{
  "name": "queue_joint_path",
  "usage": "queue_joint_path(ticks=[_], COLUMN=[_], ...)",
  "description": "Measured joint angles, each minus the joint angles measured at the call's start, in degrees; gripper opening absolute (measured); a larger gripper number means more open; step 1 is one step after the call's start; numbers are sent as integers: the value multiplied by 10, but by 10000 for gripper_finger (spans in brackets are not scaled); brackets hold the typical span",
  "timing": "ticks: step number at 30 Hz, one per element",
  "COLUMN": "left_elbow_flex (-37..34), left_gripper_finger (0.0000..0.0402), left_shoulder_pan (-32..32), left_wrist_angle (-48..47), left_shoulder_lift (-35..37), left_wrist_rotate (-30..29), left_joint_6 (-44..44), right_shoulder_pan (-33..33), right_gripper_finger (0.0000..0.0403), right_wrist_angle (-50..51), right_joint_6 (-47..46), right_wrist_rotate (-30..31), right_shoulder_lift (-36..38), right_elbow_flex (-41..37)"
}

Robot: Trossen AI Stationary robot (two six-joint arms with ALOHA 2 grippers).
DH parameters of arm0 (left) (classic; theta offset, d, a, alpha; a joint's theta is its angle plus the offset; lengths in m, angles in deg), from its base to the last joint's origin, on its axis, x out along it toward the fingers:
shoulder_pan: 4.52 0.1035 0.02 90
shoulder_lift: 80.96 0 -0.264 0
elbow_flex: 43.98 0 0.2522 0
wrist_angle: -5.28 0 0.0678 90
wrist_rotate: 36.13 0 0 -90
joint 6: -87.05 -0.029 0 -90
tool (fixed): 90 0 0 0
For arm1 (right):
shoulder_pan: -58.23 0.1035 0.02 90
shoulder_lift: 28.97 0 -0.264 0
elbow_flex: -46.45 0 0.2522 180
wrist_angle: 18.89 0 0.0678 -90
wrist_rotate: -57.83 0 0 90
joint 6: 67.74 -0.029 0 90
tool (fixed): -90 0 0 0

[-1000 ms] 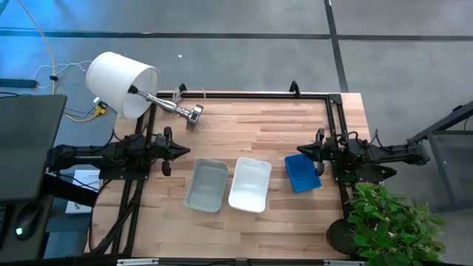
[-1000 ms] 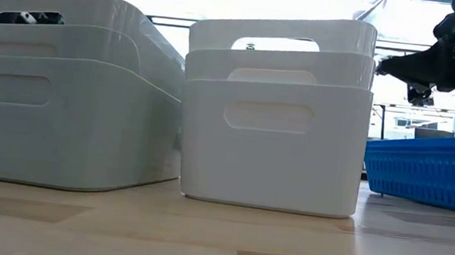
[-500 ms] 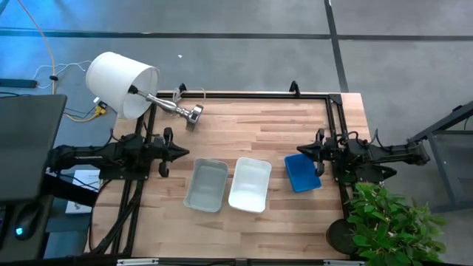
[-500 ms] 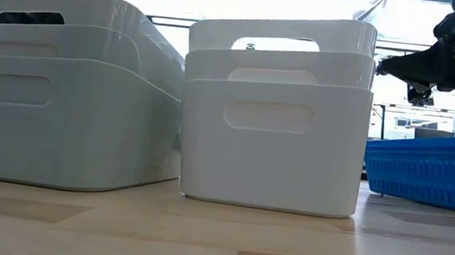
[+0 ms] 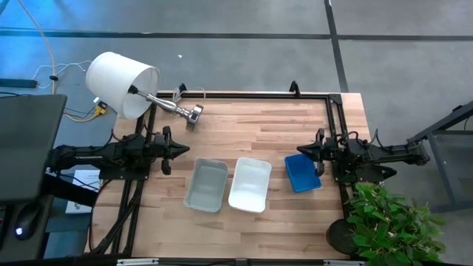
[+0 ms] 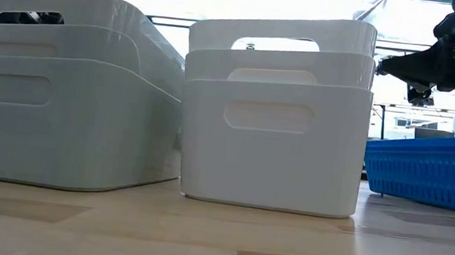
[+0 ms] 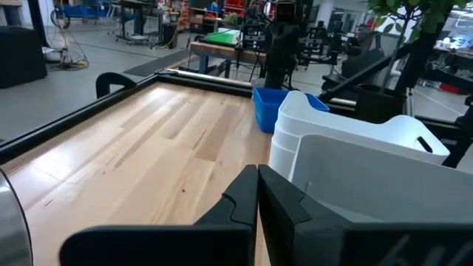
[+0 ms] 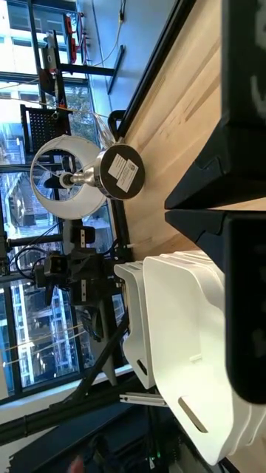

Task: Stack baskets by color
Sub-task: Return to Home Position

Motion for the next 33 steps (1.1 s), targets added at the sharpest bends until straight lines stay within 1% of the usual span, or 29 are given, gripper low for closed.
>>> queue_joint_path(ticks=[7, 13, 17, 25, 33], left_elbow_flex=[0, 0, 0, 0, 0], left_gripper_finger=[0, 0, 0, 0, 0], left_shoulder_pan=[-9, -33, -35, -49, -56], left_wrist_angle=[1, 4, 34, 17, 21], left_shoulder_lift=[11, 75, 73, 72, 73], left_wrist_rotate=[0, 0, 0, 2, 4], left_joint_6=[0, 0, 0, 0, 0], right_shoulder_pan=[2, 6, 6, 6, 6], right_gripper_finger=[0, 0, 0, 0, 0], right_wrist_angle=[0, 0, -1, -1, -1], right_joint_6=[0, 0, 0, 0, 0], right_wrist_rotate=[0, 0, 0, -1, -2], right_shoulder_lift=[1, 10, 18, 19, 19], right_elbow_flex=[0, 0, 0, 0, 0])
